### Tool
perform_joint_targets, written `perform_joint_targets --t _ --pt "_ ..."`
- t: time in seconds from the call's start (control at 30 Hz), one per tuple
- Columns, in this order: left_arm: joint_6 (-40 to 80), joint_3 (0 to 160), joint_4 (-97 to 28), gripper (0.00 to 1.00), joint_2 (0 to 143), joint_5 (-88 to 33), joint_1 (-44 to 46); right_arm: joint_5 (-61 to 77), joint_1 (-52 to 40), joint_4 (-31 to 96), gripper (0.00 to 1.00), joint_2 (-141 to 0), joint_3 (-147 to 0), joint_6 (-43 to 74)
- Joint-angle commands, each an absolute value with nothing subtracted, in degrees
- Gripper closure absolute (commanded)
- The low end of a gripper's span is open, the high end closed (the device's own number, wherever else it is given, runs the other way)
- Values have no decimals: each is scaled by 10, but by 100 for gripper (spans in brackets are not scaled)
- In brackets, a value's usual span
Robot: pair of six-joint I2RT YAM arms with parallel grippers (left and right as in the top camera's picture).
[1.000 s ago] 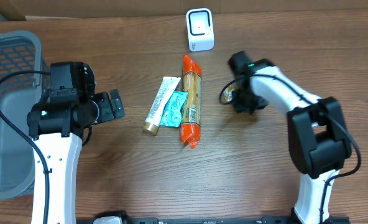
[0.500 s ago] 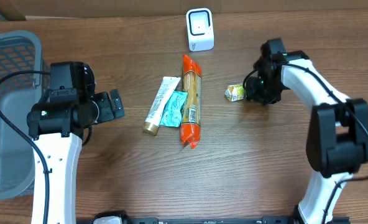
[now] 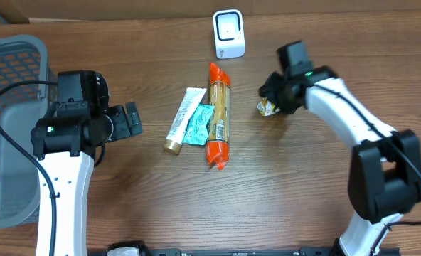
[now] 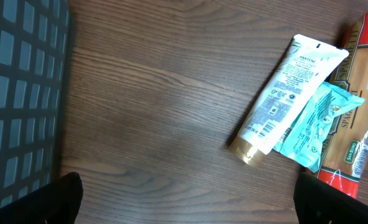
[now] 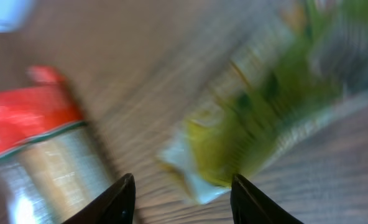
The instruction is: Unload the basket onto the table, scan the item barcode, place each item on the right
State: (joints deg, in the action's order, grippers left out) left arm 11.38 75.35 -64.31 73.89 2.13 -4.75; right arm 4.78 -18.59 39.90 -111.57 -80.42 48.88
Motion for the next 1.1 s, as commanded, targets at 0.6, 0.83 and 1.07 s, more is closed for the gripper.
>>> perform_joint_targets --t 0.6,0.83,1.07 --pt "103 751 -643 1 735 19 -49 18 -197 411 85 -1163 -788 362" --pt "103 751 -643 1 735 19 -49 70 -194 479 96 -1161 -808 306" --pt "103 751 -643 0 735 19 -49 51 -194 594 96 -1144 -830 160"
